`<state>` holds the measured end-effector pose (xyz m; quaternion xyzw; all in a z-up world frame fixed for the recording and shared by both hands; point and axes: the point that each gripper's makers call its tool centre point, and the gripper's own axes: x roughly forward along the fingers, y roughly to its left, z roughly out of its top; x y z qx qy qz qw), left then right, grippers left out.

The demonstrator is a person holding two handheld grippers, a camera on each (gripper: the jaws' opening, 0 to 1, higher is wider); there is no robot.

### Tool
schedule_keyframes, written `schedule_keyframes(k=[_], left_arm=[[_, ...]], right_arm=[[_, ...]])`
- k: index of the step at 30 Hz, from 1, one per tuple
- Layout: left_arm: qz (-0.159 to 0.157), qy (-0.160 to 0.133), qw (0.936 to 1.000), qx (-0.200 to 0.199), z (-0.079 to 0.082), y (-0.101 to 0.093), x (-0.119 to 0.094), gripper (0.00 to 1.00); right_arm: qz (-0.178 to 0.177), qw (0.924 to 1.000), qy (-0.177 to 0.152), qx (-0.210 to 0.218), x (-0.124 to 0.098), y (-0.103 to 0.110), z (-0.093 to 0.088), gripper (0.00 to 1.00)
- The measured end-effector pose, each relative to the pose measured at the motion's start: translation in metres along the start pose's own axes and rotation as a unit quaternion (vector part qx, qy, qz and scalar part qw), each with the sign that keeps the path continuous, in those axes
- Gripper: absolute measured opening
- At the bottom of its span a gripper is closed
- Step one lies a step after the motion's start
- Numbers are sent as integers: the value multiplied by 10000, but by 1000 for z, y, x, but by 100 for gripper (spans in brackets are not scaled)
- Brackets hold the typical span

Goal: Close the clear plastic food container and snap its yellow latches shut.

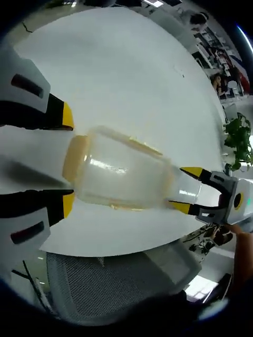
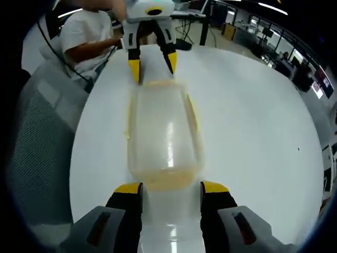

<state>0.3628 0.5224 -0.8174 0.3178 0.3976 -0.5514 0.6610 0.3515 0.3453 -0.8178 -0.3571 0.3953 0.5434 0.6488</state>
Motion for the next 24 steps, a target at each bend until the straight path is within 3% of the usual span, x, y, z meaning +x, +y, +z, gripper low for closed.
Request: schedule_keyframes(k=[5,24], left_arm=[[-57,197,9990,405,0,1,3,44],[-345,364,9961,724,4,-2,12,41]], right_arm=[[79,9999,70,-57,5,1,1,43],[262,9981,474,-310,19,1,-6,40]])
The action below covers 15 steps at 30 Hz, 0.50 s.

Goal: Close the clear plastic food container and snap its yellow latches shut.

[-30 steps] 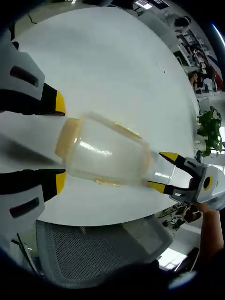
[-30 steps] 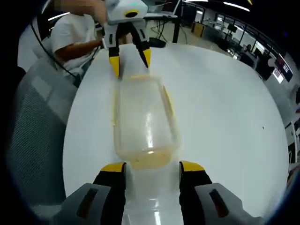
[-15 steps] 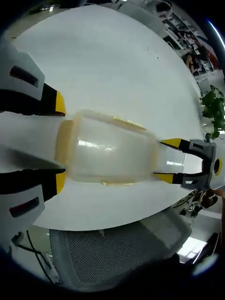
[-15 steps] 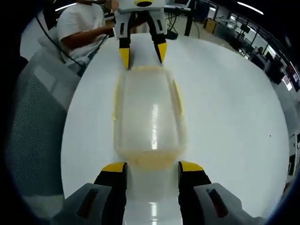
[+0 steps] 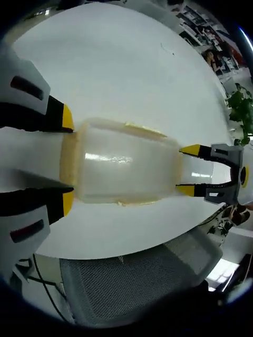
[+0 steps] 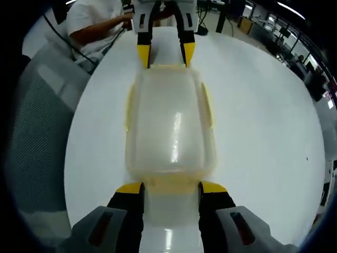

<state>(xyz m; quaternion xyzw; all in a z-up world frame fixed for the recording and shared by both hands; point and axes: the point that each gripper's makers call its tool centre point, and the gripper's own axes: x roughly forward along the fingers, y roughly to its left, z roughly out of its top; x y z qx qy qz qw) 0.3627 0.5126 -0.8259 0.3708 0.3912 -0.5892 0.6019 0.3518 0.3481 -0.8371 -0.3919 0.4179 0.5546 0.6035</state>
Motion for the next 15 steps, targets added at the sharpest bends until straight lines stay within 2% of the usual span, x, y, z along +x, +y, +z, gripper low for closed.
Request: schedule_keyframes(k=[1,3,4,7,15], left_arm=[[-21,19,10000,1,0,0,0,40],[-194,344,9989,247,-11,-7,2,39],[-3,321,9982,515,-9,-2,2,39],[-57,302,9990,316,-7,-5,3,39],[-11,272,9992,309,-6,-6,2,38]], right_arm=[[13,10000,-11,0,0,0,0,40],[28,10000,-35,-12,0,1,1,40],[34,10000,-42,-14,0,1,1,40],[31,10000,-21,19,0,1,0,39],[61,9999,42,109,-1,4,-1,39]])
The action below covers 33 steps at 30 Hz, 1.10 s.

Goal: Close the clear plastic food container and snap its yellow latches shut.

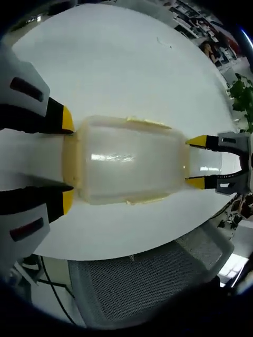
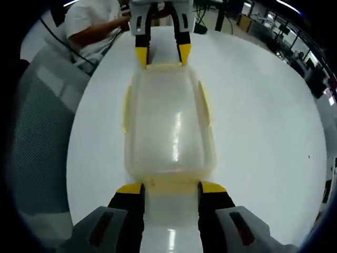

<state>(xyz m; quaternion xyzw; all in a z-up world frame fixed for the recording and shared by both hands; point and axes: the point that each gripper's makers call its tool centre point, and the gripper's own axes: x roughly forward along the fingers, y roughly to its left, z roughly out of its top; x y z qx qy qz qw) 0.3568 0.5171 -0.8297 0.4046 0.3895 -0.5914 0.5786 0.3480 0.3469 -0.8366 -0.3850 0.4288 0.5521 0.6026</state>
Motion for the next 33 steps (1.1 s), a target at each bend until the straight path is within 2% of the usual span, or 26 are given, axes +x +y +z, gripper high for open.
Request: schedule_keyframes(k=[6,17,21,23,30,33], left_arm=[[-36,-119,9999,-50,5,-4,-5,37],[-78,-89,9999,9,9,-7,-4,37],[-14,-90,9998,164,11,-7,-1,37],[-57,-35,9999,137,11,-9,4,38],[-36,115,9996,271,12,-9,9,39],[-57,76,9996,268,16,-10,11,40]], right_arm=[[3,10000,-65,70,-5,4,-3,39],[23,9997,-137,190,-9,9,-4,38],[0,9999,-61,159,-5,11,-9,38],[-88,10000,5,-6,-5,7,-10,39],[-67,9998,176,-68,-3,9,-12,39],[-81,9997,206,-76,-3,9,-11,39]])
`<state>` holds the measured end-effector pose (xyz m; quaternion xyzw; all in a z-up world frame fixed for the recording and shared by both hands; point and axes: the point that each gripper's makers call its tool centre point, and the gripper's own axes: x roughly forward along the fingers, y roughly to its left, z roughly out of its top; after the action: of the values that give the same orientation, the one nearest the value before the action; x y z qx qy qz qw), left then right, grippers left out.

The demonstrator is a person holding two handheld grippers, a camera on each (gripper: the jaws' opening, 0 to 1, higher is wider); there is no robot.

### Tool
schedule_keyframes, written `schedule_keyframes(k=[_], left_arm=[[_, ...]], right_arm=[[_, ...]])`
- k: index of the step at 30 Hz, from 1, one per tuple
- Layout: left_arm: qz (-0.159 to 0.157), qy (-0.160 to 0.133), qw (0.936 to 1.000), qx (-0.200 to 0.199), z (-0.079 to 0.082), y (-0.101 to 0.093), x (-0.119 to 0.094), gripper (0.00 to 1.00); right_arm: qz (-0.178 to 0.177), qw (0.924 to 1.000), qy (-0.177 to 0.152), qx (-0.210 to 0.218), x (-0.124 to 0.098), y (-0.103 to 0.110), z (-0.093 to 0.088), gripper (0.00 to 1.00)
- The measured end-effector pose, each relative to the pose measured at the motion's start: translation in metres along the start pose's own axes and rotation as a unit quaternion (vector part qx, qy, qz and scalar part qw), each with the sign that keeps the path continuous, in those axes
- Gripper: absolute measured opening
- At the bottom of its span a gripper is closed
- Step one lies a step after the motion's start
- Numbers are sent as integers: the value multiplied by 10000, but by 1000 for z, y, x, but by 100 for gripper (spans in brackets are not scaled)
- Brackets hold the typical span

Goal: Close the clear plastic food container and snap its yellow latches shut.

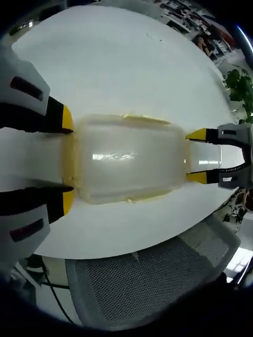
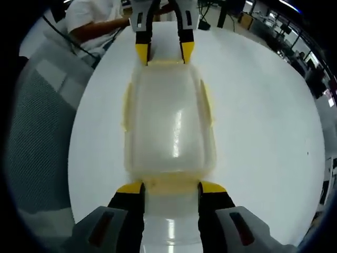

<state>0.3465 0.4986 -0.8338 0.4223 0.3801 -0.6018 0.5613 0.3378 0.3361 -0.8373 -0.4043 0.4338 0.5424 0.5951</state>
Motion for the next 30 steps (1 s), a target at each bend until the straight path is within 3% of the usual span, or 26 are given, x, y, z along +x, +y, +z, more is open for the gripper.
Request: schedule_keyframes(k=[3,7,23,30], left_arm=[[5,62,9999,-95,0,2,3,40],[-3,-68,9999,-101,0,1,1,39],[58,-285,9995,-107,-1,-1,-15,38],[55,-335,9993,-143,4,-2,-22,38]], right_arm=[[11,10000,92,-17,1,1,-1,39],[24,9999,120,18,1,1,-2,39],[15,9996,-238,146,-14,3,9,38],[-14,9997,-230,101,-23,2,11,38]])
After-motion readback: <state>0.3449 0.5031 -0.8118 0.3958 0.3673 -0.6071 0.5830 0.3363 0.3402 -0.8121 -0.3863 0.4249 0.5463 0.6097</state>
